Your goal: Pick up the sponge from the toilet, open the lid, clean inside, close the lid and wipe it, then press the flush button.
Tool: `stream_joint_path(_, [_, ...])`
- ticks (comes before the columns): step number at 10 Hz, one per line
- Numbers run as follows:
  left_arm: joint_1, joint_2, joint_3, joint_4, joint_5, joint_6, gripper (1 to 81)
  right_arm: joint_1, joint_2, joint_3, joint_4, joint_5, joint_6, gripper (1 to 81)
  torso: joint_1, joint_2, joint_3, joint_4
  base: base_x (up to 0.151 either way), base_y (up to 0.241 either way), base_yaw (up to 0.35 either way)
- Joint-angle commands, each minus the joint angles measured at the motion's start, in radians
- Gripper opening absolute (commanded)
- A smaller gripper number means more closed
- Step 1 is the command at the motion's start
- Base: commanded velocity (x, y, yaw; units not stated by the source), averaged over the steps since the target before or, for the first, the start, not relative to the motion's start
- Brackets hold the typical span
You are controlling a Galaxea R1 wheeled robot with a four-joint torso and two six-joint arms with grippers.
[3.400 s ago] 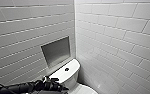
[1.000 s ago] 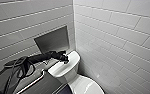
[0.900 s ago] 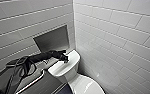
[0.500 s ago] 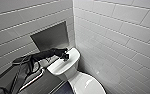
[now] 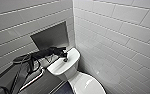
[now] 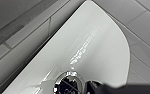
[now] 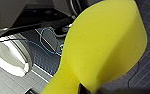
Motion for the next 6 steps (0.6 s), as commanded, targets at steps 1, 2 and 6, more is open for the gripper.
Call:
stream_joint_path(1, [-0.154,-0.009,-0.063,0.032,0.023,0.004,1.0,-0.02,-0.008,0.012,0.002,-0.082,-0.001,1.0,0.0,0.0,0.0,0.0,0.0,0.0,0.0])
stream_joint_path(2, [-0.137,0.003,-0.101,0.015,0.021,-0.037,1.0,-0.019,-0.002,0.003,0.002,-0.082,-0.001,1.0,0.0,0.0,0.0,0.0,0.0,0.0,0.0])
stream_joint_path(6, [-0.07,0.032,-0.11,0.012,-0.048,-0.203,1.0,-0.018,0.006,-0.008,0.001,-0.085,-0.001,1.0,0.0,0.0,0.0,0.0,0.0,0.0,0.0])
